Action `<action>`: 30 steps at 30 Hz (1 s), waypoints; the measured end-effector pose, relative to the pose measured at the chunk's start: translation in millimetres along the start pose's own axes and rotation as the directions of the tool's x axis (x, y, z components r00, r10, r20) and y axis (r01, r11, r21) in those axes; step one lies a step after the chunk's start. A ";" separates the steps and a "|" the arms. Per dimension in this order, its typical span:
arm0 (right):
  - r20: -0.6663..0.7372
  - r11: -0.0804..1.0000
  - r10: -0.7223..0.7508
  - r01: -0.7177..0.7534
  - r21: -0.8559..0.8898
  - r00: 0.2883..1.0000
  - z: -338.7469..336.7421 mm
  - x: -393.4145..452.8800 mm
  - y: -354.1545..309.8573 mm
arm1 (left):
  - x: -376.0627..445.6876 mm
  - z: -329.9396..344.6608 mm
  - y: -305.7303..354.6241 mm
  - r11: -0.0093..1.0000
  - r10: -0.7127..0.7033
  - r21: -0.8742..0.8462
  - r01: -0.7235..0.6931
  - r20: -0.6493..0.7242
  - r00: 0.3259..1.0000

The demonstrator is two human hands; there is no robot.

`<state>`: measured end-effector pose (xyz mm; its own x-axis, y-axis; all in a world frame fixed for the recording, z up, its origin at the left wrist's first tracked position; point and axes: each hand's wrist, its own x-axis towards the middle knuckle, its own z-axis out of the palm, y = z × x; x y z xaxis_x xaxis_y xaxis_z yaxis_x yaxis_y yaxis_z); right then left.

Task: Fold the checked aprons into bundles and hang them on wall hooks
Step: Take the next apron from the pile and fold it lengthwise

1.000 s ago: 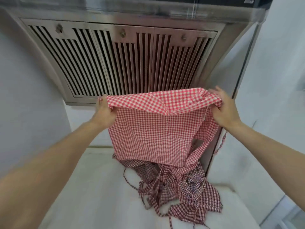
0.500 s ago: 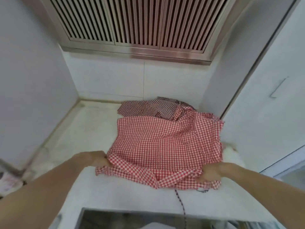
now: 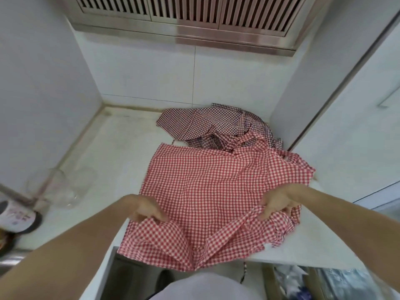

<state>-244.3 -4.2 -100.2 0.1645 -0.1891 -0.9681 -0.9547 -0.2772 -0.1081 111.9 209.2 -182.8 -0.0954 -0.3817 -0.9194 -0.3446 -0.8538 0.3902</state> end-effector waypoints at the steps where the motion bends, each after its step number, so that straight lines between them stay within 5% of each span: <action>1: -0.025 1.000 0.003 -0.002 0.012 1.000 -6.2 -0.4 1.3 | -4.0 -3.7 2.4 0.999 0.005 0.054 -0.004 -0.014 1.000; 5: -0.125 0.993 -0.018 0.033 0.114 0.992 -34.8 -13.2 8.5 | -28.1 -25.5 22.8 0.961 0.226 0.230 -0.153 -0.332 0.916; 6: -0.159 0.991 -0.023 0.044 0.130 0.987 -42.9 -19.4 8.6 | -34.4 -35.4 28.6 0.940 0.314 0.280 -0.195 -0.485 0.816; 8: -0.230 0.983 -0.042 0.081 0.162 0.972 -59.9 -35.2 4.8 | -42.4 -58.0 39.0 0.897 0.437 0.321 -0.304 -0.746 0.503; 10: -0.394 0.975 -0.076 0.150 0.163 0.916 -76.4 -44.1 -3.2 | -49.4 -80.1 51.7 0.867 0.410 0.290 -0.405 -0.877 0.250; 12: -0.686 0.991 -0.053 0.124 0.055 0.726 -88.7 -38.4 -12.4 | -55.6 -92.8 69.7 0.840 0.342 0.253 -0.480 -0.934 0.106; 15: -0.951 0.999 0.030 -0.022 0.024 0.306 -79.5 -13.6 -29.6 | -49.0 -84.1 93.7 0.880 0.309 0.268 -0.392 -0.950 0.045; 17: -0.979 0.986 -0.141 -0.073 -0.153 0.145 -51.2 2.9 -41.1 | -33.6 -58.3 93.5 0.919 0.342 0.311 -0.242 -0.935 0.096; 19: -0.924 0.926 -0.378 0.019 -0.377 0.065 -16.3 22.8 -47.4 | -14.8 -26.1 82.6 0.939 0.343 0.324 -0.115 -0.901 0.264; 21: -0.880 0.882 -0.463 0.154 -0.446 0.103 13.2 52.2 -48.7 | 11.0 -1.6 64.7 0.955 0.268 0.294 -0.030 -0.820 0.505; 24: -0.838 0.903 -0.428 0.204 -0.379 0.338 46.2 77.9 -40.0 | 39.8 24.8 32.7 0.940 0.162 0.332 0.078 -0.638 0.753; 27: -0.821 0.926 -0.376 0.210 -0.313 0.430 58.2 89.7 -25.3 | 56.7 39.2 13.8 0.884 0.115 0.422 0.202 -0.614 0.781; 30: -0.893 0.949 -0.315 0.111 -0.294 0.321 59.7 88.3 -10.6 | 56.6 38.6 3.9 0.873 0.063 0.411 0.263 -0.629 0.775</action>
<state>-234.4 38.3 -198.1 0.5745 -0.8151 -0.0744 -0.8150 -0.5614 -0.1434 69.1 197.9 -235.3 0.4917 -0.5719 -0.6566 -0.7100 -0.6999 0.0779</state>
